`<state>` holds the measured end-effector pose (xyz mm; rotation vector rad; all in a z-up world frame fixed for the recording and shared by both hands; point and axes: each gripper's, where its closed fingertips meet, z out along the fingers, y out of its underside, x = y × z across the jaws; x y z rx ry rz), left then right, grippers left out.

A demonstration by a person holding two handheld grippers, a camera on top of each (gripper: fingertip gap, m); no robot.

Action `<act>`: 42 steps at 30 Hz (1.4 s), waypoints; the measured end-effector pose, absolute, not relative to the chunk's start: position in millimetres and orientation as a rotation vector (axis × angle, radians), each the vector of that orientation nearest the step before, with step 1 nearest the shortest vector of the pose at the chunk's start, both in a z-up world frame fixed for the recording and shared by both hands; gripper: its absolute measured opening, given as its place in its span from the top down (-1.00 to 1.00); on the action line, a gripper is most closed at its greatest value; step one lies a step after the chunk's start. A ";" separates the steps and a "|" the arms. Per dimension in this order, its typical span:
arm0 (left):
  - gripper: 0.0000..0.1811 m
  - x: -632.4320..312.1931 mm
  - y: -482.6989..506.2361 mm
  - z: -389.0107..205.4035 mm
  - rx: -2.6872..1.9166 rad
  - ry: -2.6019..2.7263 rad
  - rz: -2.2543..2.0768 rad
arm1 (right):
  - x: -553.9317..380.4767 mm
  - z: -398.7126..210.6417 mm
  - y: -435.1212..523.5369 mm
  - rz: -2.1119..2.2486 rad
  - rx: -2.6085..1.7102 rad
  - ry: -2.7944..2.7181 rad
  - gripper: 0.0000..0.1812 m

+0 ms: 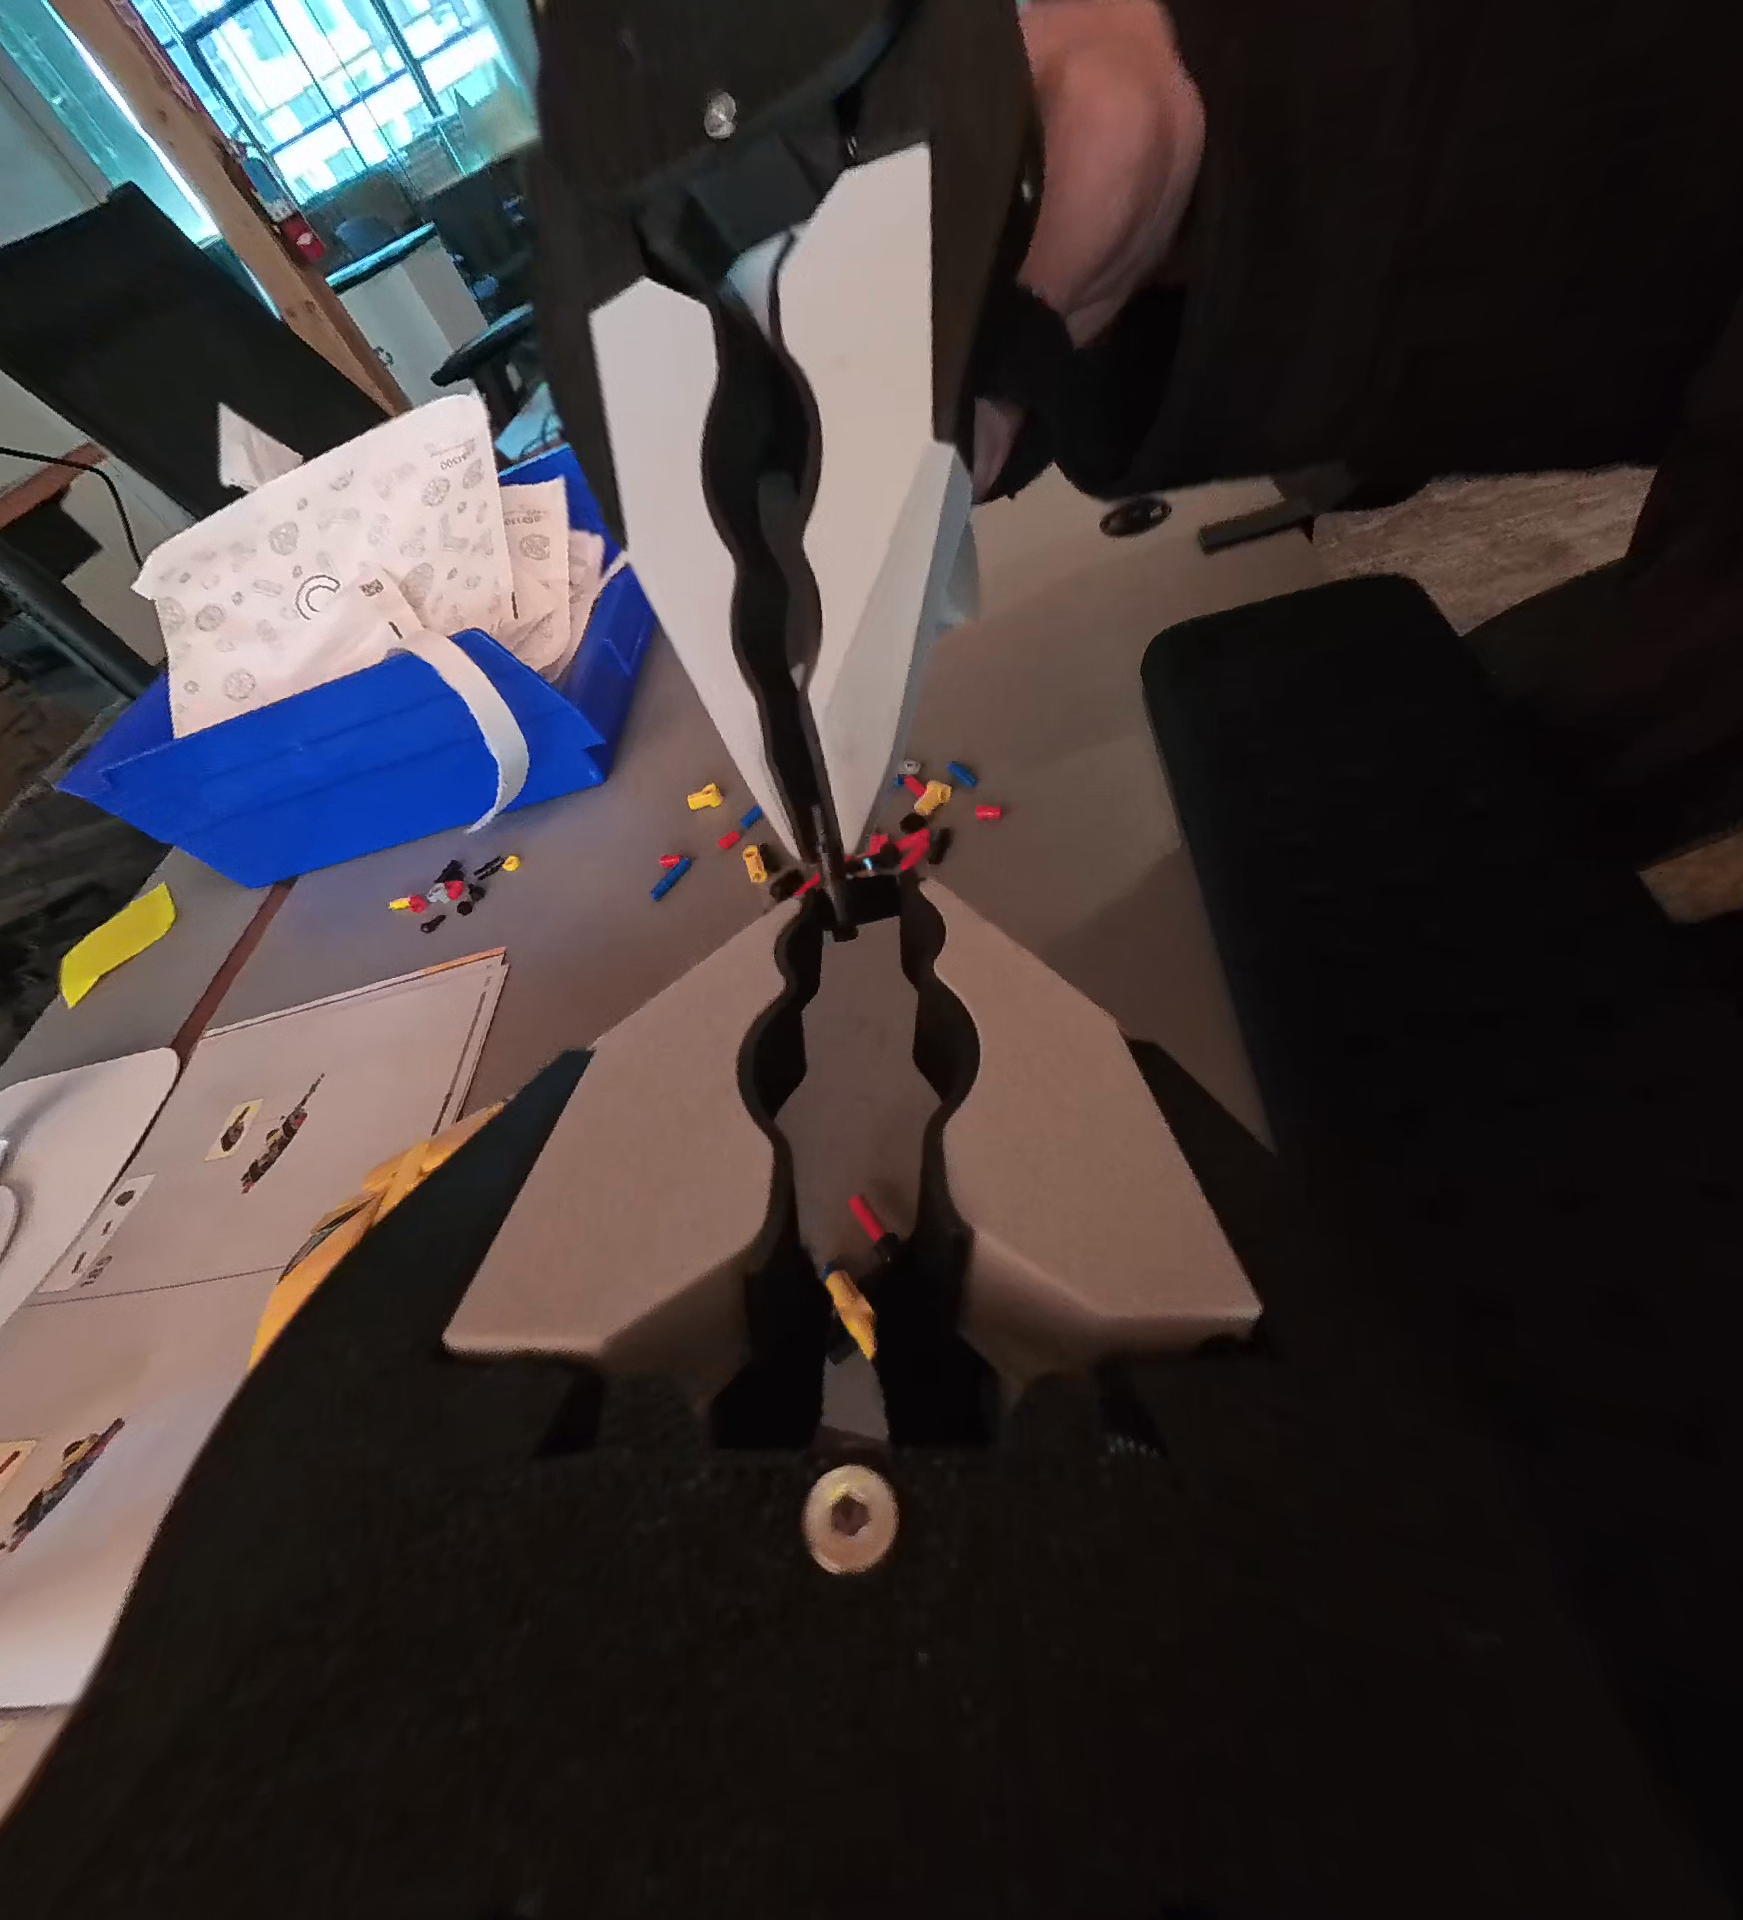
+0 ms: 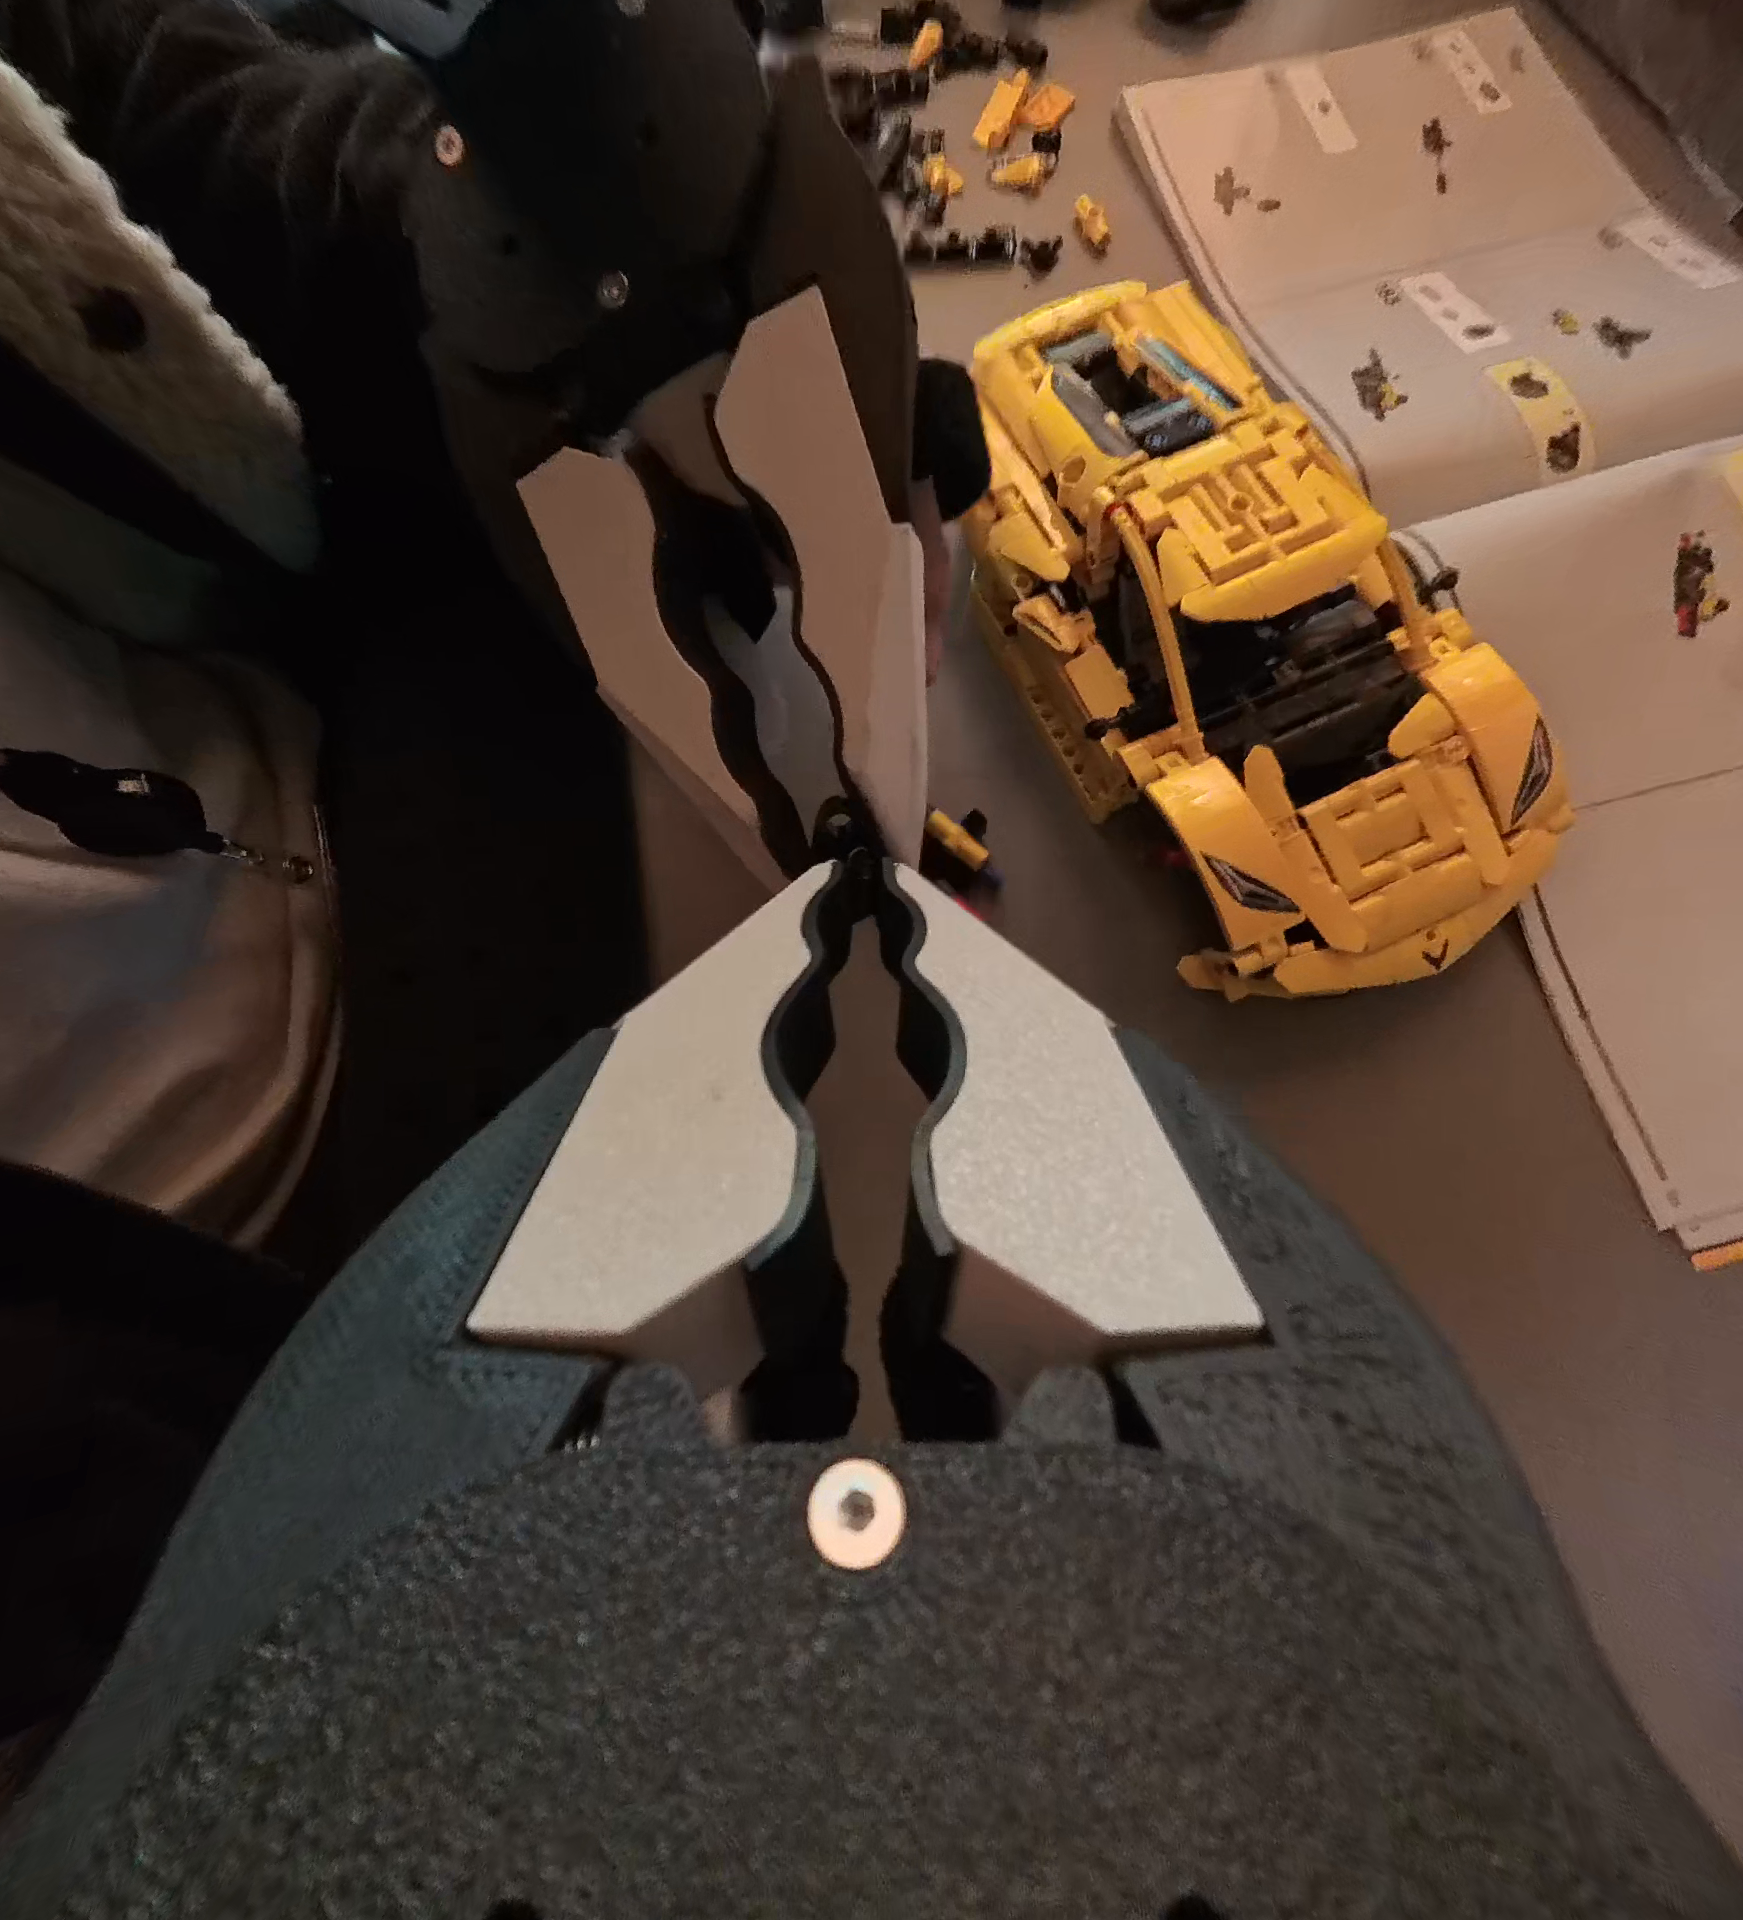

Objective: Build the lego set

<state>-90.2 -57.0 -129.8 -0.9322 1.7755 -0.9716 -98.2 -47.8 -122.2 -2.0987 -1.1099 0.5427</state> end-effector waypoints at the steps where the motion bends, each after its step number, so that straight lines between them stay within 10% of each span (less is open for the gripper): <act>1: 0.86 -89.8 -57.7 -132.0 -0.933 1.783 -0.963 | -97.8 -125.0 -48.8 0.550 -2.129 -1.111 0.96; 9: 0.84 -90.7 -46.7 -111.1 -1.057 1.624 -1.282 | -97.9 -103.7 -35.1 0.613 -2.023 -0.990 0.94; 24: 0.84 -99.3 11.3 -91.4 -1.321 1.296 -1.522 | -69.4 -120.5 -26.1 0.202 -1.946 -0.771 0.27; 42: 0.84 -172.8 114.5 -96.2 -1.379 1.139 -1.023 | -95.2 -226.7 24.3 0.502 -2.244 -0.670 0.72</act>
